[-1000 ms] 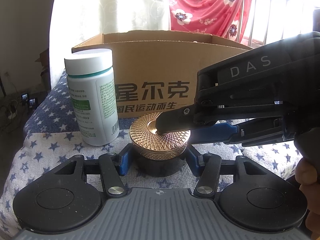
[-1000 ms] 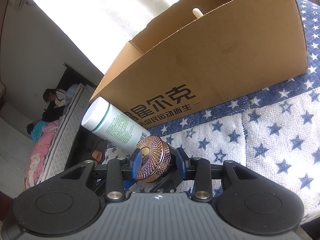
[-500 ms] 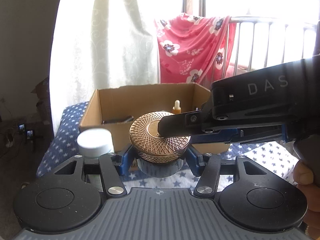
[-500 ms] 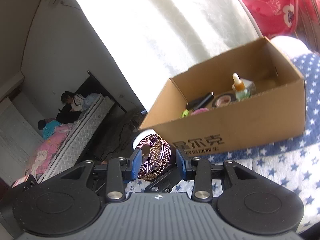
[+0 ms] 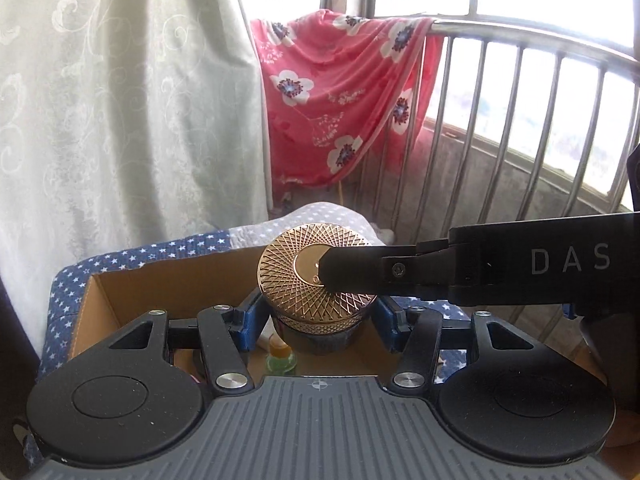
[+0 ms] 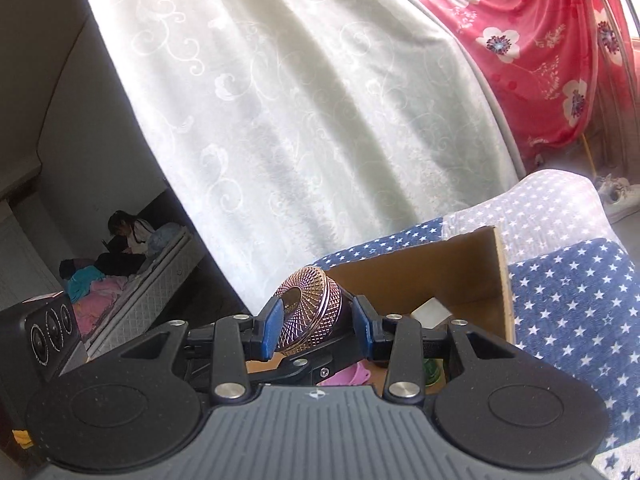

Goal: Organize rigid objects
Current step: 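Carry the gold-lidded jar into the box and open the right gripper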

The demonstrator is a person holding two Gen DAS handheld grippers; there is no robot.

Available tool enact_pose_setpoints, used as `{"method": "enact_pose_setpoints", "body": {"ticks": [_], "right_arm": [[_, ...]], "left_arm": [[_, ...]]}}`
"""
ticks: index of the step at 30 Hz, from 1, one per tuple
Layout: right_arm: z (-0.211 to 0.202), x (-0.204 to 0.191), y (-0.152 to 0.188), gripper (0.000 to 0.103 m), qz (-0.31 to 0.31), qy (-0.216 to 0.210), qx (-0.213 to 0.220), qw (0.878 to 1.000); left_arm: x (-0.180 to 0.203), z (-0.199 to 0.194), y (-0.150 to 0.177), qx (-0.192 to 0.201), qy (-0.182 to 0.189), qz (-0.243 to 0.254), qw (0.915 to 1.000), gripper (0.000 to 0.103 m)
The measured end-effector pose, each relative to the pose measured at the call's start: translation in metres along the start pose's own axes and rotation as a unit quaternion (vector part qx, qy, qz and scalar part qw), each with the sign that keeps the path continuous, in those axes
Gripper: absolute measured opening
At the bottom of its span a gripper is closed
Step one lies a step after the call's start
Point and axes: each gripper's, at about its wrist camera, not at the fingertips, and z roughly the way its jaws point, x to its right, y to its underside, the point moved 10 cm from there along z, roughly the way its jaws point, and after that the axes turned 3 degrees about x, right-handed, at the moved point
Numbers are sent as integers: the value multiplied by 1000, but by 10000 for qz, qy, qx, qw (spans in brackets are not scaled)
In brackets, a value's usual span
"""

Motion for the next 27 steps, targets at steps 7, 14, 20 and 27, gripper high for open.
{"method": "enact_pose_setpoints", "body": {"ticks": [7,14,20,27], "right_arm": [[50,76,1,42,616,108,-726,9954],[75,99,17,44,635,173,-1058,9922],[82,99,17,44,417,236,-1072,9931],[85,100,14,44,250,255,-1020,9941]], "left_arm": [[9,72,15,-860,-118,-93,9962,55],[4,98,33,-1366,-240,-113,9903,55],[4,108,35,-1493,-369,-92,9881,55],[5,117,38,-1621,-405,-136,9859,55]]}}
